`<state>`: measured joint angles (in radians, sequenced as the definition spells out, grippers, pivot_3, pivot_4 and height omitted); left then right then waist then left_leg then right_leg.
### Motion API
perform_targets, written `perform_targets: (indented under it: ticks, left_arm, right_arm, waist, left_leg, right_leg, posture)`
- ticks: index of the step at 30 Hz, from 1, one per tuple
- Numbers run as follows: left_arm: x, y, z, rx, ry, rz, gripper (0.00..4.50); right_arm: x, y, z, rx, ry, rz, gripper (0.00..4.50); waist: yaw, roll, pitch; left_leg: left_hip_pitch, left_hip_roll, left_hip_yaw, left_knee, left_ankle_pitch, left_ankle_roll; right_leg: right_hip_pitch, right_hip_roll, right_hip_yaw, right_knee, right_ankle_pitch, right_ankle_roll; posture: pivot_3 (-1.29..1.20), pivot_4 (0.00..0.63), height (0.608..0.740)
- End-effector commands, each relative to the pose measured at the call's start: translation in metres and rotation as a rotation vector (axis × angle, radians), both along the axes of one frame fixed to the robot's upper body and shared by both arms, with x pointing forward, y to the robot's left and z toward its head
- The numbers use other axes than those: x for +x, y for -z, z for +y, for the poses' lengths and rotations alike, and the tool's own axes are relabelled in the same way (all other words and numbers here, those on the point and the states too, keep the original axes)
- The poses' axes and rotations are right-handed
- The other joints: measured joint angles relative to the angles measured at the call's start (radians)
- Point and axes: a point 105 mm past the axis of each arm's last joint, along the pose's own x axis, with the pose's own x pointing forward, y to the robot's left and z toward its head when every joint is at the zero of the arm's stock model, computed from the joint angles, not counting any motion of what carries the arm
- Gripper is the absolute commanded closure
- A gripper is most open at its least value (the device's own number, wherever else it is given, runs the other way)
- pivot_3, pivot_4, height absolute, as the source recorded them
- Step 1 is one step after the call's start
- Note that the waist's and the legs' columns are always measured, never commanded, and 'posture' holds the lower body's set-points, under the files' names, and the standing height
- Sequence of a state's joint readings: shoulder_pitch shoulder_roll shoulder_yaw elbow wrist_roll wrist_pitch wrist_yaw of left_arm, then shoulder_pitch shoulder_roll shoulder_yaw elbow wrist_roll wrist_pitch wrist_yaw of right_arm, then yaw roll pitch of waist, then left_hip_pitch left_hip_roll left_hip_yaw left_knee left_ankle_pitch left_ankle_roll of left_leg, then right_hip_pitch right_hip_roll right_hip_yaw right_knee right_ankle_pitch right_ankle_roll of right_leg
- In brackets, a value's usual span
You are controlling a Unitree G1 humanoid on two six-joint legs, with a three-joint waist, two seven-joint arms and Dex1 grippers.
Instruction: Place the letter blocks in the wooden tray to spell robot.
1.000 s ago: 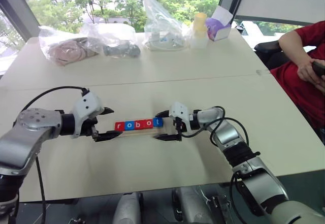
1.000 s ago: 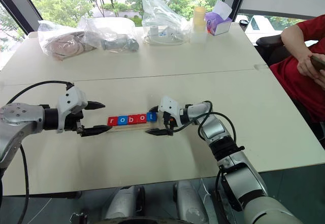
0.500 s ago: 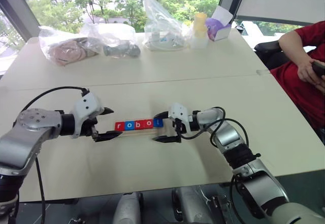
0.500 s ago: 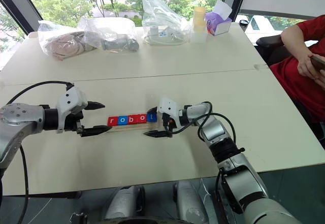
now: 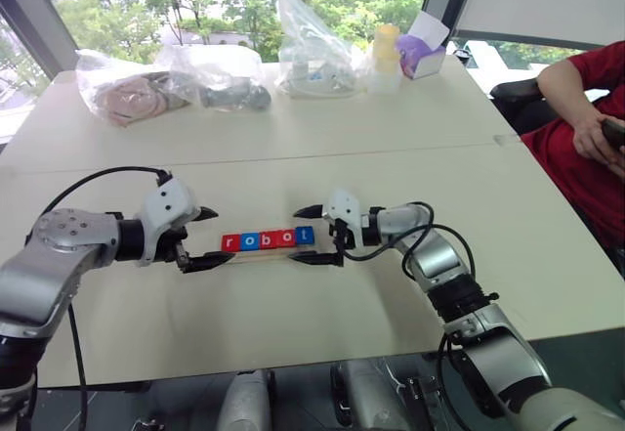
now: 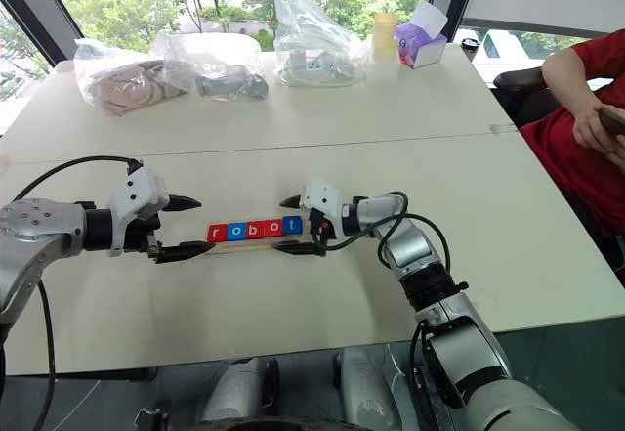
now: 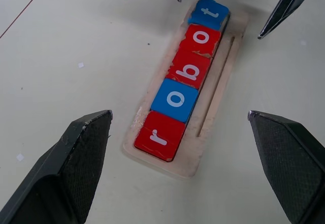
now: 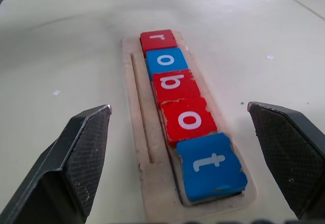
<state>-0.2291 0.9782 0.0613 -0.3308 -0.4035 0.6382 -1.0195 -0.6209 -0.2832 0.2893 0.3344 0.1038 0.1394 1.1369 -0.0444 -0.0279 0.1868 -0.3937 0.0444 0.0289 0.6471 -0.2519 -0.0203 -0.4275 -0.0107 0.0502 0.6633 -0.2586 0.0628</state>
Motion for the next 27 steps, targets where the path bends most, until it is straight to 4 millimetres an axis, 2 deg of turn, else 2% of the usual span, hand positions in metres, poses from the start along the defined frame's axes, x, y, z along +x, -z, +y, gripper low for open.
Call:
perform_targets:
  ticks: [1,10,15,20,24,27]
  left_arm:
    - [-0.001,-0.002,-0.003,0.012,0.014,-0.033,0.00]
    - [0.000,-0.002,-0.002,0.014,0.008,-0.037,0.00]
    - [0.000,-0.002,-0.001,0.016,0.007,-0.038,0.00]
    - [0.001,-0.001,-0.001,0.020,0.005,-0.038,0.00]
    - [0.005,-0.005,0.001,-0.008,-0.019,-0.065,0.00]
    - [0.005,-0.013,0.008,-0.115,-0.069,-0.062,0.00]
  right_arm:
    - [0.001,-0.005,0.002,0.014,-0.010,-0.023,0.03]
    - [0.000,0.007,-0.001,-0.016,-0.021,-0.002,0.03]
    - [-0.007,0.006,0.001,-0.008,-0.048,0.005,0.03]
    - [-0.006,0.006,0.000,-0.008,-0.035,0.000,0.03]
    - [0.005,-0.002,-0.004,0.023,0.032,-0.046,0.03]
    - [0.015,-0.020,-0.012,0.075,0.113,-0.094,0.03]
  waist:
    - [0.000,0.000,0.000]
    - [0.000,0.000,0.000]
    - [0.000,0.000,0.000]
    - [0.000,0.000,0.000]
    - [0.000,0.000,0.000]
    - [0.000,0.000,0.000]
  left_leg:
    - [0.000,0.000,0.000,0.000,0.000,0.000]
    - [0.000,0.000,0.000,0.000,0.000,0.000]
    - [0.000,0.000,0.000,0.000,0.000,0.000]
    - [0.000,0.000,0.000,0.000,0.000,0.000]
    - [0.000,0.000,0.000,0.000,0.000,0.000]
    - [0.000,0.000,0.000,0.000,0.000,0.000]
  right_leg:
    - [0.000,0.000,0.000,0.000,0.000,0.000]
    - [0.000,0.000,0.000,0.000,0.000,0.000]
    - [0.000,0.000,0.000,0.000,0.000,0.000]
    - [0.000,0.000,0.000,0.000,0.000,0.000]
    - [0.000,0.000,0.000,0.000,0.000,0.000]
    - [0.000,0.000,0.000,0.000,0.000,0.000]
  posture:
    - [0.00,0.150,0.740]
    - [0.00,0.150,0.740]
    - [0.00,0.150,0.740]
    - [0.00,0.150,0.740]
    - [0.00,0.150,0.740]
    - [0.00,0.150,0.740]
